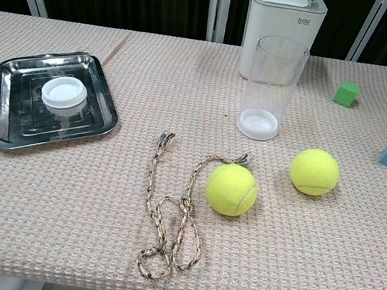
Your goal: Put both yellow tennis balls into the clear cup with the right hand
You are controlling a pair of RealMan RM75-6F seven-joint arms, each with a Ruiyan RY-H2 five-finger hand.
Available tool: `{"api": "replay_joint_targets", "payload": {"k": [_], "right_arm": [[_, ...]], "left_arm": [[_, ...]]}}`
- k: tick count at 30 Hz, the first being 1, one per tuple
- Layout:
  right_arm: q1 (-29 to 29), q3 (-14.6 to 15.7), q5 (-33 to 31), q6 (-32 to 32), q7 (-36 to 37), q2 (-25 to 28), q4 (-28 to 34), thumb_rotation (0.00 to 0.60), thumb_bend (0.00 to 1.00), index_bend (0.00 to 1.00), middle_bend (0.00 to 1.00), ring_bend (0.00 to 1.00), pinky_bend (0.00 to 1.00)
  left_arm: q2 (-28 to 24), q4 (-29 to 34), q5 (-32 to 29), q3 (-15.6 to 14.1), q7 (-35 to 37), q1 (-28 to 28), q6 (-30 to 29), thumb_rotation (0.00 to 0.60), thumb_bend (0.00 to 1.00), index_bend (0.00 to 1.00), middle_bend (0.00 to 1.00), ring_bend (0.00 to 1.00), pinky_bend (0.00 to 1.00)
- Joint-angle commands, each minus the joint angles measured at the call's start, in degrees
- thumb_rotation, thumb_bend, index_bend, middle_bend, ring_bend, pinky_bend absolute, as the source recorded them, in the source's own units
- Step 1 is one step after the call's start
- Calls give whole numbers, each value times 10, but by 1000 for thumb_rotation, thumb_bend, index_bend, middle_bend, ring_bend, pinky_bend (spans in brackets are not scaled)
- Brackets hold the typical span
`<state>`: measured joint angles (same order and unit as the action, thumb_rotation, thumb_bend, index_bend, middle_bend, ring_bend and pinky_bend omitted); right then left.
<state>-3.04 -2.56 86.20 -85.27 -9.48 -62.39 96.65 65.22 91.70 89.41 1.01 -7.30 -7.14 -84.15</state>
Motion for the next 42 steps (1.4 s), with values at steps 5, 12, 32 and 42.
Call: {"api": "replay_joint_targets", "payload": {"k": [5, 12, 32, 42], "right_arm": [[-4, 3, 16, -1, -1, -4, -6, 600, 129, 0, 0, 0, 0], [-15, 12, 59, 0, -13, -6, -15, 600, 142, 0, 0, 0, 0], [-163, -11, -21, 252, -133, -121, 0, 600, 176, 0, 0, 0, 46], [-209, -21, -54, 291, -164, -175, -34, 600, 189, 0, 0, 0, 190]], "left_arm": [[7, -6, 5, 1, 8, -3, -1, 600, 48, 24, 12, 0, 0], [8, -8, 10, 3, 17, -5, -6, 600, 48, 25, 11, 0, 0], [13, -11, 17, -5, 24, 3, -20, 600, 48, 25, 12, 0, 0], [13, -19, 8, -4, 39, 1, -11, 600, 49, 27, 12, 0, 0]]}}
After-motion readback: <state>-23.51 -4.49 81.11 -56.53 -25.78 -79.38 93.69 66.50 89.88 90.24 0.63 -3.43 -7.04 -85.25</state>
